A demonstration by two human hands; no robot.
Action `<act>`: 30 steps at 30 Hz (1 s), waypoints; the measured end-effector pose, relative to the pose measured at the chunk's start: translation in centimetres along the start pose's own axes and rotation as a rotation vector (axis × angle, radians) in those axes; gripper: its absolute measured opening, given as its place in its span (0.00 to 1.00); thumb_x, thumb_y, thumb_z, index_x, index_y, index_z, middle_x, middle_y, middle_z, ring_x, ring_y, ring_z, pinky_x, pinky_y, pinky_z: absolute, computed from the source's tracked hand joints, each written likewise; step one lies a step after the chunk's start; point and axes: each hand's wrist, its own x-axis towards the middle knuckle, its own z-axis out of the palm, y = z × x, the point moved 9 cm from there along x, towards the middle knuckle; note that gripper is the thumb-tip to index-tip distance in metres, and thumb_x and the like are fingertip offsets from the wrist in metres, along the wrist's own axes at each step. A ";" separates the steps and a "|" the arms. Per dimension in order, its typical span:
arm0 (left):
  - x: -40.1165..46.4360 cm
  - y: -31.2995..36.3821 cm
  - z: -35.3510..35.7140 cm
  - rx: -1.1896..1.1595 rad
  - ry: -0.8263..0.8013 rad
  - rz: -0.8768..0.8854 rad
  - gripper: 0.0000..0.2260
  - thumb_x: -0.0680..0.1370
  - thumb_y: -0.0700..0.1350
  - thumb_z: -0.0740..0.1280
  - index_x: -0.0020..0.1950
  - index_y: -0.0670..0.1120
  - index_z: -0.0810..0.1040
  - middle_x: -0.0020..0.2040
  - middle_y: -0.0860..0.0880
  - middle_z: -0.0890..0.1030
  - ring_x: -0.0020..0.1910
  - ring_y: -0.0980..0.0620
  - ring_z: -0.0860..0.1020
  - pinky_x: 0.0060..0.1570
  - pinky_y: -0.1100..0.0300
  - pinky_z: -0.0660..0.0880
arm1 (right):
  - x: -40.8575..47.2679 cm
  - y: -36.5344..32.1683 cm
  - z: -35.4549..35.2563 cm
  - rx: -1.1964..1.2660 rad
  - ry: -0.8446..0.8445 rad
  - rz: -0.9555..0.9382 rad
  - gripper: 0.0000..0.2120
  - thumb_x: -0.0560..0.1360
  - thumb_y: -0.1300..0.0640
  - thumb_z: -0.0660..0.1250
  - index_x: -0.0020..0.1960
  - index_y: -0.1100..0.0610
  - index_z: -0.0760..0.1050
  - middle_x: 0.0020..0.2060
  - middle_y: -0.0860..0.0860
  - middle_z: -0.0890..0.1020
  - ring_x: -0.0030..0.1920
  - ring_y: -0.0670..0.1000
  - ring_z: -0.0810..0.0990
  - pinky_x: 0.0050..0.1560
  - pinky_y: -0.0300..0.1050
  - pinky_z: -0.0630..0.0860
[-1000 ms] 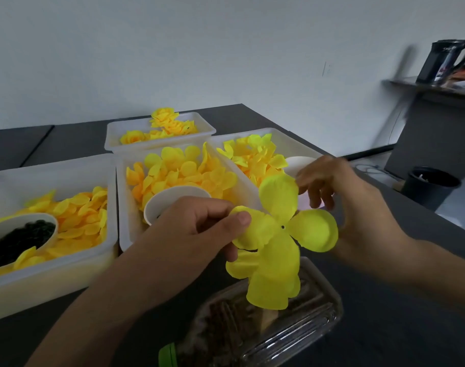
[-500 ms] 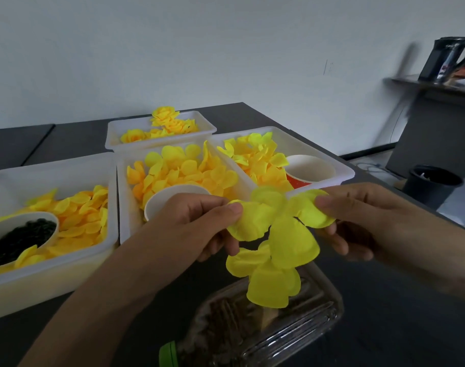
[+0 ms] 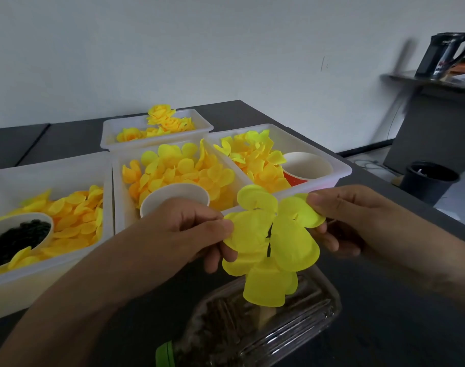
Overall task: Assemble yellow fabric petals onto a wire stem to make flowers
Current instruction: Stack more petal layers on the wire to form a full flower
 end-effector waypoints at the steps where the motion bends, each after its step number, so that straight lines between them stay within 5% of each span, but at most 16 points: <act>1: 0.0 0.0 -0.1 0.012 0.000 0.008 0.19 0.78 0.56 0.63 0.33 0.49 0.83 0.25 0.51 0.78 0.24 0.63 0.72 0.29 0.75 0.67 | 0.0 -0.2 -0.1 0.005 0.007 -0.013 0.18 0.73 0.45 0.62 0.31 0.57 0.72 0.26 0.55 0.71 0.27 0.50 0.63 0.26 0.37 0.62; 15: 0.5 -1.7 0.5 0.094 -0.052 -0.041 0.14 0.70 0.59 0.62 0.34 0.54 0.83 0.28 0.50 0.80 0.28 0.63 0.75 0.33 0.74 0.69 | 0.6 0.9 0.0 -0.022 -0.011 0.024 0.18 0.74 0.47 0.62 0.32 0.58 0.73 0.25 0.55 0.71 0.24 0.47 0.64 0.24 0.36 0.61; 22: 0.0 -2.4 0.9 0.232 -0.105 -0.101 0.18 0.80 0.57 0.62 0.34 0.56 0.83 0.27 0.54 0.80 0.28 0.62 0.76 0.35 0.73 0.70 | 0.8 3.2 0.5 -0.076 -0.065 0.114 0.17 0.75 0.50 0.61 0.32 0.59 0.72 0.24 0.55 0.71 0.24 0.47 0.64 0.24 0.35 0.62; 30: -0.4 -3.7 1.8 0.498 -0.138 -0.176 0.15 0.79 0.56 0.61 0.35 0.57 0.82 0.28 0.59 0.81 0.29 0.62 0.78 0.35 0.72 0.72 | 1.5 5.0 1.6 -0.144 -0.137 0.106 0.17 0.72 0.45 0.62 0.29 0.53 0.73 0.23 0.51 0.72 0.24 0.44 0.68 0.27 0.31 0.65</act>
